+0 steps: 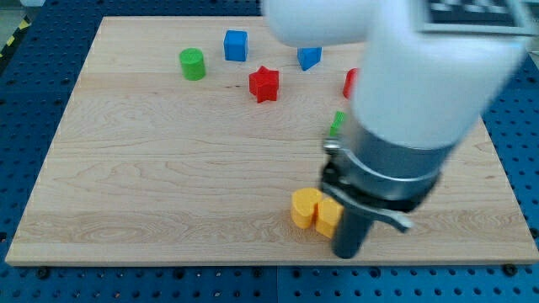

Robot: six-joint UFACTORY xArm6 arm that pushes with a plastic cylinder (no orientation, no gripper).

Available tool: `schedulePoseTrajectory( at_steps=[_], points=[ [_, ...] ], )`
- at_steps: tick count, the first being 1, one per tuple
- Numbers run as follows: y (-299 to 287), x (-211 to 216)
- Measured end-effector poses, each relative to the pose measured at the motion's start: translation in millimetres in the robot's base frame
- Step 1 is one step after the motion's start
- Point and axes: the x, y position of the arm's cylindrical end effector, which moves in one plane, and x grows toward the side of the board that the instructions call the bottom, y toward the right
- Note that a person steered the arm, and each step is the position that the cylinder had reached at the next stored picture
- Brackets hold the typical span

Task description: Move the heart left to the green star

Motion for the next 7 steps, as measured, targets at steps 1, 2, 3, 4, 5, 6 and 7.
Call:
schedulePoseTrajectory(
  at_steps=[1,2,3,4,5,6,7],
  points=[
    [-4.2,-5.9],
    [-4.4,-10.1],
    [-20.9,-20.0],
    [-54.8,-37.9],
    [-72.5,-56.5],
    [-74.2,-66.4],
    [-74.2,-63.5]
  ],
)
